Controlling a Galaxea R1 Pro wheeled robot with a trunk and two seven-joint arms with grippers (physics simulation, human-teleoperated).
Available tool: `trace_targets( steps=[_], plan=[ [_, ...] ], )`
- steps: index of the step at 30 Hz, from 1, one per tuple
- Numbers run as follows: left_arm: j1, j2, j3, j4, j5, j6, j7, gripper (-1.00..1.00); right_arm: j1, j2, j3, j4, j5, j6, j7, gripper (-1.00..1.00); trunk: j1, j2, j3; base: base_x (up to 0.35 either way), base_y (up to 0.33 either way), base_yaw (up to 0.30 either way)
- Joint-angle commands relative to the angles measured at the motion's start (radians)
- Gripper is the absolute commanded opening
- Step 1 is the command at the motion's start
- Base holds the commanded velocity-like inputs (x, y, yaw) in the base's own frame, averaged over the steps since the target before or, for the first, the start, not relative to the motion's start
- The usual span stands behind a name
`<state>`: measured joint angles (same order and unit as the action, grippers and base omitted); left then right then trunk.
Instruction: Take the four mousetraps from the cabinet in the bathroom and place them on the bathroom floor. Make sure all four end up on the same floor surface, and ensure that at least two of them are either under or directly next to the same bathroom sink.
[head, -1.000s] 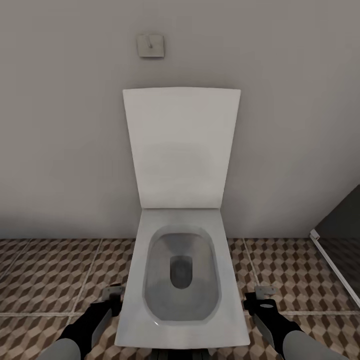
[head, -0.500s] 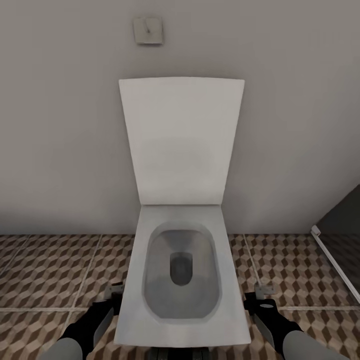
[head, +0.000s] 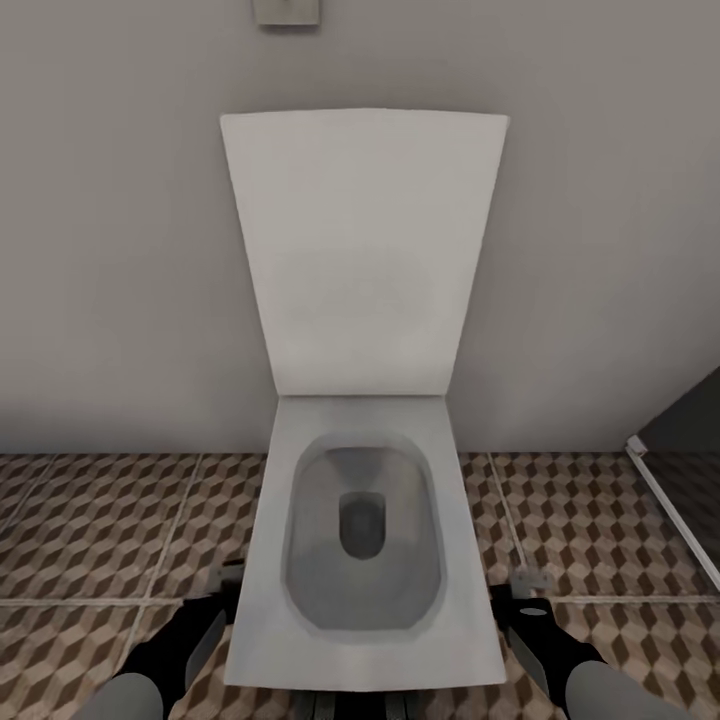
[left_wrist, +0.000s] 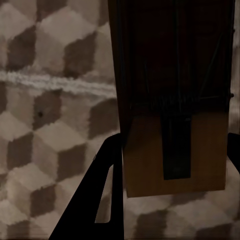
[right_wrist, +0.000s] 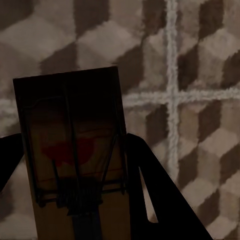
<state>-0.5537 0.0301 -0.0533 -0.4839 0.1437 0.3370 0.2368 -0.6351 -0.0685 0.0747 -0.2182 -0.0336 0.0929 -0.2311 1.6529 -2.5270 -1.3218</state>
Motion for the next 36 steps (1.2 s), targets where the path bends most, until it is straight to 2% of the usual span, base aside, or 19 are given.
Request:
trace_targets(
  steps=[1, 17, 24, 28, 36],
  plan=[
    [0.0, 0.001, -0.006, -0.002, 0.01, 0.006, 0.007, -1.0, 0.0, -0.001, 0.008, -0.002, -0.006, 0.007, -0.005, -1.0, 0.0, -0.001, -0.005, 0.0, 0.0, 0.0],
    [0.0, 0.023, -0.001, -0.004, 0.013, 0.107, 0.007, -1.0, 0.0, -0.001, 0.007, -0.003, -0.006, 0.007, -0.005, -1.0, 0.007, -0.004, -0.067, 0.0, 0.0, 0.0],
    [0.0, 0.053, 0.001, -0.034, 0.017, 0.172, 0.004, -1.0, 0.0, -0.001, 0.008, -0.002, -0.006, 0.007, -0.005, -1.0, 0.011, -0.006, -0.094, 0.0, 0.0, 0.0],
    [0.0, 0.06, 0.001, -0.054, 0.018, 0.184, 0.002, -1.0, 0.0, -0.001, 0.008, -0.002, -0.006, 0.007, -0.005, -1.0, 0.012, -0.007, -0.109, 0.0, 0.0, 0.0],
    [0.0, 0.063, 0.001, -0.062, 0.019, 0.178, 0.006, -1.0, 0.0, -0.001, 0.008, -0.002, -0.007, 0.007, -0.005, -1.0, 0.012, -0.007, -0.109, 0.0, 0.0, 0.0]
  ],
)
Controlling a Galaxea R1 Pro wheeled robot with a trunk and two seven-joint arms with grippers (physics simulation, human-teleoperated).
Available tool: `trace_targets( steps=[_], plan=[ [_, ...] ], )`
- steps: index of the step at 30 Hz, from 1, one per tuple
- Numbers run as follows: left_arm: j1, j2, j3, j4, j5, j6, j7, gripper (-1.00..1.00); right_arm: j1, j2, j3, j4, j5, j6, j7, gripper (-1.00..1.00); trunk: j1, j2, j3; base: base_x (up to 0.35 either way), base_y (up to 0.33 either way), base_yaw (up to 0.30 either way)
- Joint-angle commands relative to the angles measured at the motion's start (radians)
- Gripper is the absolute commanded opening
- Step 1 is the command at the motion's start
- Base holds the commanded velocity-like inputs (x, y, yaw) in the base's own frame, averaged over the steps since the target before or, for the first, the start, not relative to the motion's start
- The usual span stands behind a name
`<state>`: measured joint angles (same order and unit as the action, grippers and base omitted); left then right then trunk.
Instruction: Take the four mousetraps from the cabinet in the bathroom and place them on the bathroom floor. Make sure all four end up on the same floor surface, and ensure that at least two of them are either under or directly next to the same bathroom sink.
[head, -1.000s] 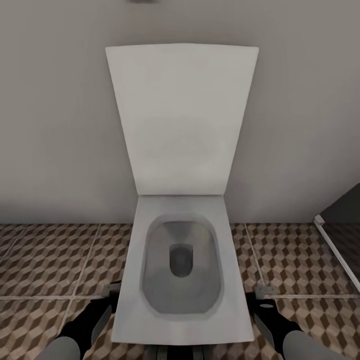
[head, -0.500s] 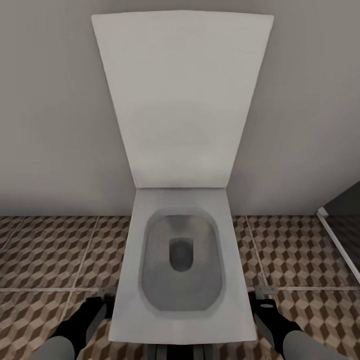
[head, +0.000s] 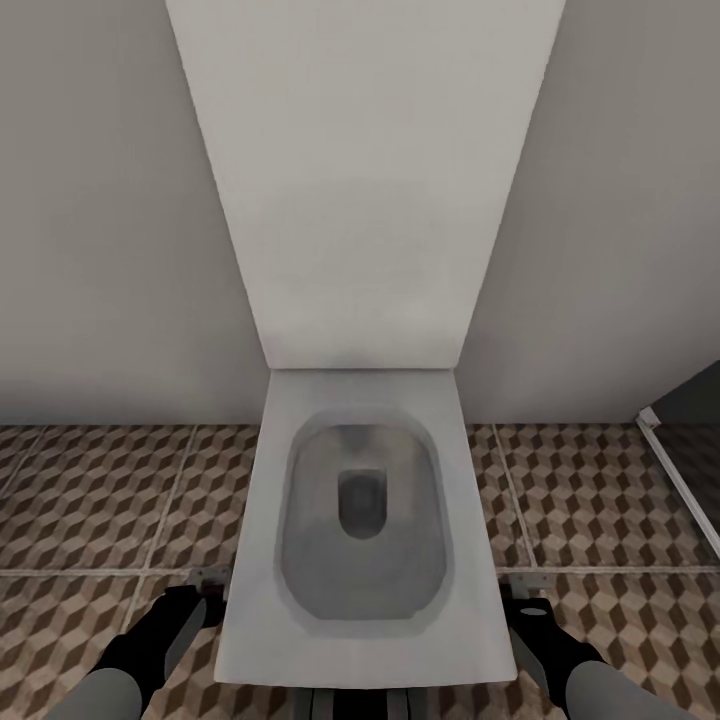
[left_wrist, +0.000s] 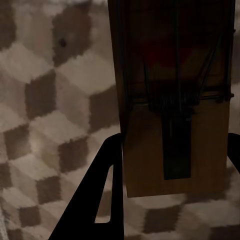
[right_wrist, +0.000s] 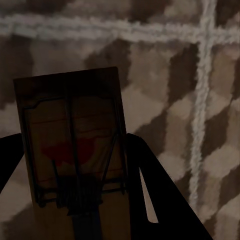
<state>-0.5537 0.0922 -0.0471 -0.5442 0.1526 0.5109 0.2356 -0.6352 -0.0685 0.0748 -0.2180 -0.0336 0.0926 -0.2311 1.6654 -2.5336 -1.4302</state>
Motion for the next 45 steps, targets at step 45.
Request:
trace_targets(
  steps=[45],
  plan=[
    [0.0, 0.009, -0.004, -0.005, 0.004, 0.0, 0.008, -1.0, 0.0, -0.002, 0.007, -0.008, -0.009, 0.099, -0.004, -1.0, 0.004, -0.003, -0.039, 0.0, 0.0, 0.0]
  ],
)
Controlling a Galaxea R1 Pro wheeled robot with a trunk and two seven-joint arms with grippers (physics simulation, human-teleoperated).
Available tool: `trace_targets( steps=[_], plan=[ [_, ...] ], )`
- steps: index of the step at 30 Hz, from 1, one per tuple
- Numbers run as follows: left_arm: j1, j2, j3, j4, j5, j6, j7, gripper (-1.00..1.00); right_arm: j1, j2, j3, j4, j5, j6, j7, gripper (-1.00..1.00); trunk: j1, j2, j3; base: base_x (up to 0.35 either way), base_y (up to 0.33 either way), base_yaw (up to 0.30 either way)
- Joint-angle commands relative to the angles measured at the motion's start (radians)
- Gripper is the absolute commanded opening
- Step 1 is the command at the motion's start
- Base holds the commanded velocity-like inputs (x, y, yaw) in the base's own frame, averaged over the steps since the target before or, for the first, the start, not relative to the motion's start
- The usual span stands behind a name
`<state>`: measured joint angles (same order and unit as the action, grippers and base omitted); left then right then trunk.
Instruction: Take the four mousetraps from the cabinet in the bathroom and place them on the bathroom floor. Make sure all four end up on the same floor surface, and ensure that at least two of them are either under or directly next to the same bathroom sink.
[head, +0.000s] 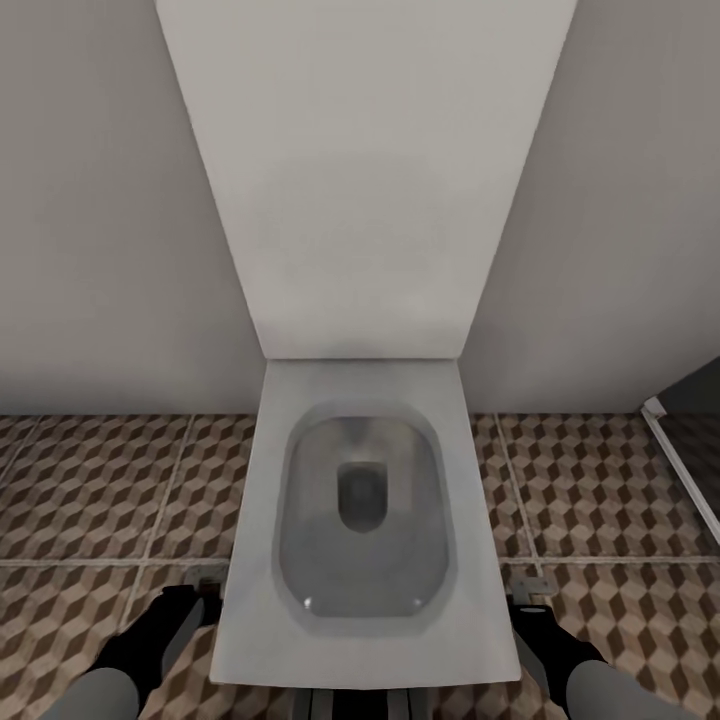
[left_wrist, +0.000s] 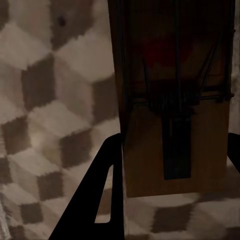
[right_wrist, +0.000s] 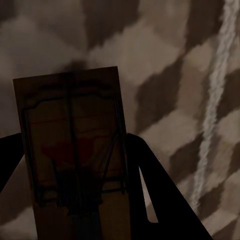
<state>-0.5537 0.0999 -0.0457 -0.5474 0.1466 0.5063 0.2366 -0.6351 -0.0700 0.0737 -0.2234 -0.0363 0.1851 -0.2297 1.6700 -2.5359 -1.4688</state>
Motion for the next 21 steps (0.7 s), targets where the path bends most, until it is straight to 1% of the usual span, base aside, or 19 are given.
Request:
trace_targets(
  steps=[1, 3, 7, 21],
  plan=[
    [0.0, 0.003, -0.005, -0.002, 0.01, 0.005, 0.007, -1.0, 0.0, -0.001, 0.008, -0.003, -0.007, 0.007, -0.005, -1.0, 0.0, -0.001, -0.005, 0.0, 0.0, 0.0],
    [0.0, 0.013, -0.005, -0.002, 0.011, 0.005, 0.007, -1.0, 0.0, -0.001, 0.008, -0.002, -0.007, 0.007, -0.005, -1.0, 0.001, -0.001, -0.012, 0.0, 0.0, 0.0],
    [0.0, 0.019, -0.005, -0.002, 0.011, 0.005, 0.007, -1.0, 0.0, -0.001, 0.008, -0.003, -0.007, 0.007, -0.005, -1.0, 0.001, -0.001, -0.012, 0.0, 0.0, 0.0],
    [0.0, 0.014, -0.005, 0.0, 0.013, 0.005, 0.007, -1.0, 0.0, -0.001, 0.008, -0.002, -0.007, -0.009, -0.005, -1.0, 0.001, -0.001, -0.012, 0.0, 0.0, 0.0]
  ],
)
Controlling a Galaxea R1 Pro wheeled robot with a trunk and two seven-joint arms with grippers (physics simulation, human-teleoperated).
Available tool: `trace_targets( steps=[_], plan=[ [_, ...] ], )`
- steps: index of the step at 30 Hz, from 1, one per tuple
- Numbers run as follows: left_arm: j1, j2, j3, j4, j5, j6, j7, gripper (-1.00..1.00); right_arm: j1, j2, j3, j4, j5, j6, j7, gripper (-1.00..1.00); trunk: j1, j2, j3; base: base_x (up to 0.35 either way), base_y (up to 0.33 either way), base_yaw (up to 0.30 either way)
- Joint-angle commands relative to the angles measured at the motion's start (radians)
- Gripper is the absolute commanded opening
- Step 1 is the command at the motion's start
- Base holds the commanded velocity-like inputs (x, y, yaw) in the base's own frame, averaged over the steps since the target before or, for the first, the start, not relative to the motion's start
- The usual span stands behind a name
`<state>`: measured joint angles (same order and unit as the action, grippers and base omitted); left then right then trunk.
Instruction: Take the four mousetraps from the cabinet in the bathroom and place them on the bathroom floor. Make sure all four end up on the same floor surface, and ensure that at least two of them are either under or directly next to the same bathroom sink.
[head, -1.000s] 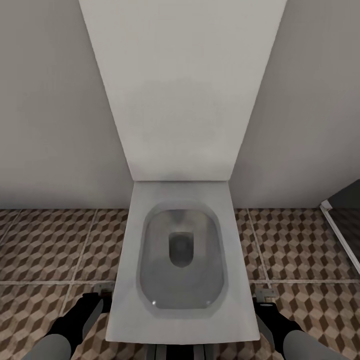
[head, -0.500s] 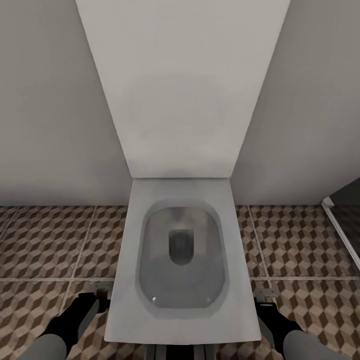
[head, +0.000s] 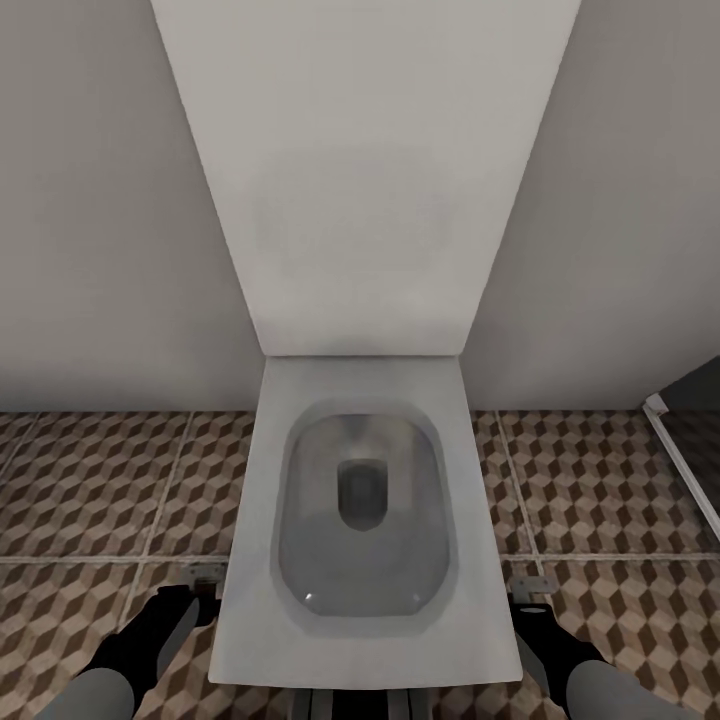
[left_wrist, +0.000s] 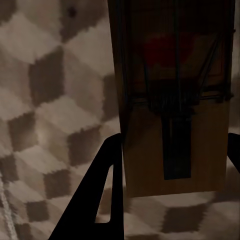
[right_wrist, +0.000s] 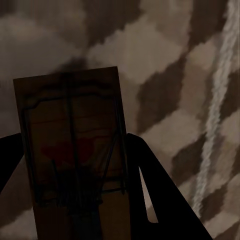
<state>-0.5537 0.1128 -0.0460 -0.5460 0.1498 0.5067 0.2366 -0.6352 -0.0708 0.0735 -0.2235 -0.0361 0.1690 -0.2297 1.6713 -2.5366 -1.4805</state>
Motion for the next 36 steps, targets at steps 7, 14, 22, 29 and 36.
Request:
trace_targets(
  steps=[7, 14, 22, 29, 36],
  plan=[
    [0.0, -0.002, -0.01, -0.001, 0.007, 0.004, 0.007, -1.0, 0.0, -0.001, 0.008, -0.003, -0.007, -0.002, -0.006, -1.0, 0.0, 0.0, -0.001, 0.0, 0.0, 0.0],
    [0.0, -0.004, -0.013, 0.0, 0.006, 0.004, 0.007, -1.0, 0.0, -0.001, 0.008, -0.002, -0.007, -0.012, -0.006, -1.0, 0.0, 0.0, -0.001, 0.0, 0.0, 0.0],
    [0.0, -0.004, -0.014, -0.001, 0.005, 0.004, 0.007, -1.0, 0.0, -0.001, 0.008, -0.002, -0.008, -0.013, -0.007, -1.0, 0.003, -0.002, -0.024, 0.0, 0.0, 0.0],
    [0.0, -0.004, -0.013, -0.002, 0.005, 0.004, 0.007, -1.0, 0.0, 0.0, 0.008, -0.002, -0.008, -0.013, -0.007, -1.0, 0.003, -0.002, -0.024, 0.0, 0.0, 0.0],
    [0.0, -0.004, -0.013, 0.0, 0.005, 0.004, 0.007, -1.0, 0.0, 0.0, 0.008, -0.002, -0.008, -0.013, -0.007, -1.0, 0.003, -0.002, -0.024, 0.0, 0.0, 0.0]
  ],
)
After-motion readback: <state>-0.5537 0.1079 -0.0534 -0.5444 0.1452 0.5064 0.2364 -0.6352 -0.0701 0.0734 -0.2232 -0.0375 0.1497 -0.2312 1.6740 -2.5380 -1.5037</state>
